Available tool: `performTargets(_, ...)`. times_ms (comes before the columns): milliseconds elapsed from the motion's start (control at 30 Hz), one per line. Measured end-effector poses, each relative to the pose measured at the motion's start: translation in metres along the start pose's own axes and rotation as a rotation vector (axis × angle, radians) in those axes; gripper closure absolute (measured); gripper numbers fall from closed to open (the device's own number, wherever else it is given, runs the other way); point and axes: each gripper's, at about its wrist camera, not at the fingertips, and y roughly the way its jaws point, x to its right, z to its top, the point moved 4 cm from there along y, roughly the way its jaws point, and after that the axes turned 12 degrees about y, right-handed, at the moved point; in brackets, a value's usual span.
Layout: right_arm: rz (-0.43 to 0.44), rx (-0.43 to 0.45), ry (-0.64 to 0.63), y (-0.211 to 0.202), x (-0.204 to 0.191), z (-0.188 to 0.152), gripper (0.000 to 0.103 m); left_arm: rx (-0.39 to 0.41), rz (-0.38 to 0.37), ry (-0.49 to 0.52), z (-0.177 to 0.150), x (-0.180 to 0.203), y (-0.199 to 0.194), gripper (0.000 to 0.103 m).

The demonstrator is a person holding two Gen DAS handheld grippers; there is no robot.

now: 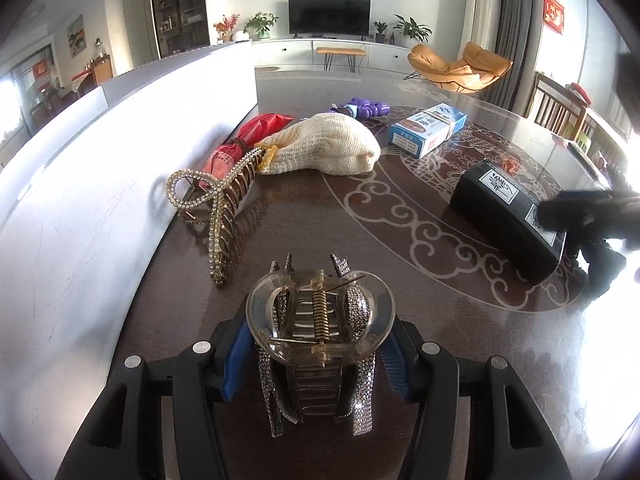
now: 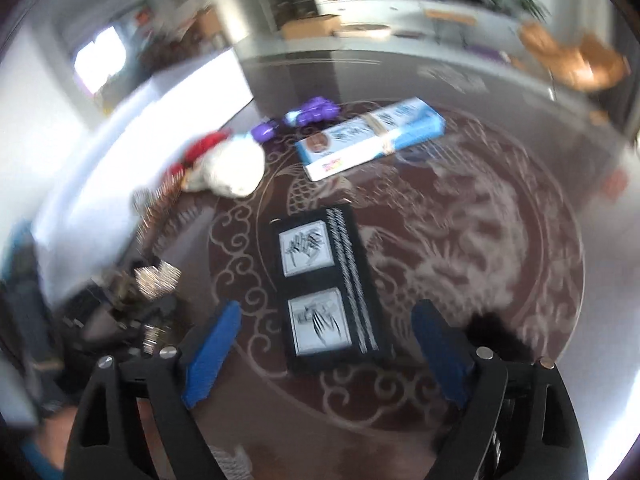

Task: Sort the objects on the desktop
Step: 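Grasp the black soap box with the right gripper while the left holds the clip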

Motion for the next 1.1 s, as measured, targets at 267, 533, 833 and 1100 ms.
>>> performTargets(267,-0.085,0.002,-0.118,0.050,-0.013,0.005,0.044,0.005,-0.013,0.016,-0.002,0.005,-0.001,0.047)
performTargets(533,-0.083,0.062,-0.106,0.010,0.011,-0.055,0.043,0.015,-0.073,0.105,0.000,0.030,-0.004,0.047)
performTargets(833,-0.127,0.124,-0.022,-0.016,0.039,-0.109,0.008,-0.039,-0.072,0.083,0.000,0.031,0.002,0.006)
performTargets(1100,-0.132,0.129,-0.022,-0.012,0.033,-0.111,0.000,-0.054,-0.079,0.109,-0.001,0.035,0.003,0.000)
